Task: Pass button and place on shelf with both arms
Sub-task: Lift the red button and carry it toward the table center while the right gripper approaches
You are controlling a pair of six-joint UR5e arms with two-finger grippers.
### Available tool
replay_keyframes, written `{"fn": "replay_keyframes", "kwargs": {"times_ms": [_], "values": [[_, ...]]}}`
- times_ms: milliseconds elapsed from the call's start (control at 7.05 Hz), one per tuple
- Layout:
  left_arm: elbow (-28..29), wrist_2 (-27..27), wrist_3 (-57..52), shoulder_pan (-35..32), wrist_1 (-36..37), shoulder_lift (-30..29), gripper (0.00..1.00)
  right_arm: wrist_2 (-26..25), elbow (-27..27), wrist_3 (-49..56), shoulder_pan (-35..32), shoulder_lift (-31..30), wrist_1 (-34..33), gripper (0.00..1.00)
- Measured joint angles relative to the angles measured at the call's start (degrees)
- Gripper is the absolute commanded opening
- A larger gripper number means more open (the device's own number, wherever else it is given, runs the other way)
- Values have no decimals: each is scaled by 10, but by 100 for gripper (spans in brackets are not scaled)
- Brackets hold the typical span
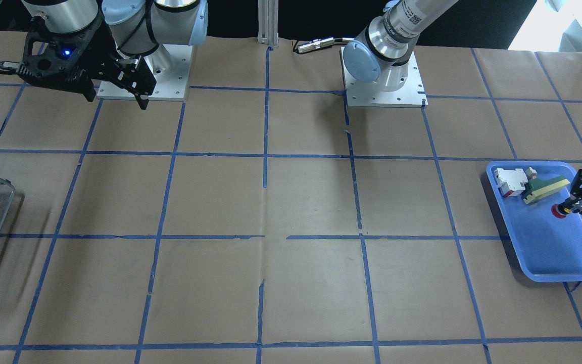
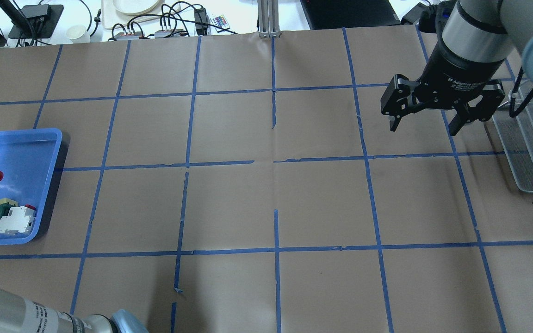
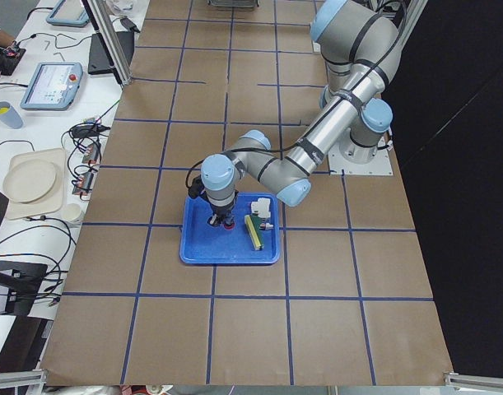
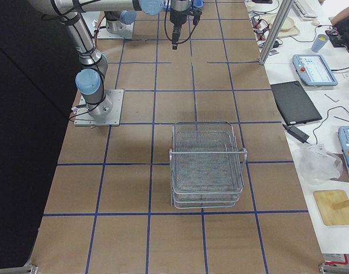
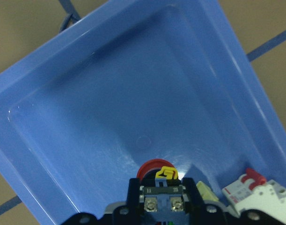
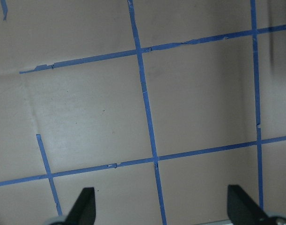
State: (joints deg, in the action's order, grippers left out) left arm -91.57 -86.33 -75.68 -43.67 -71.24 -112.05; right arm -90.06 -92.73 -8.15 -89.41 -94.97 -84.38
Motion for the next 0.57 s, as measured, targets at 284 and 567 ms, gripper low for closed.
{"fn": "replay_keyframes", "kwargs": {"times_ms": [284,567], "values": [[-7,72,90,-43,-136,74,16,18,1,-54,11,11,-3,99],[-13,189,172,-98,-245,134,15,136,0,-132,52,21,9,100]]}}
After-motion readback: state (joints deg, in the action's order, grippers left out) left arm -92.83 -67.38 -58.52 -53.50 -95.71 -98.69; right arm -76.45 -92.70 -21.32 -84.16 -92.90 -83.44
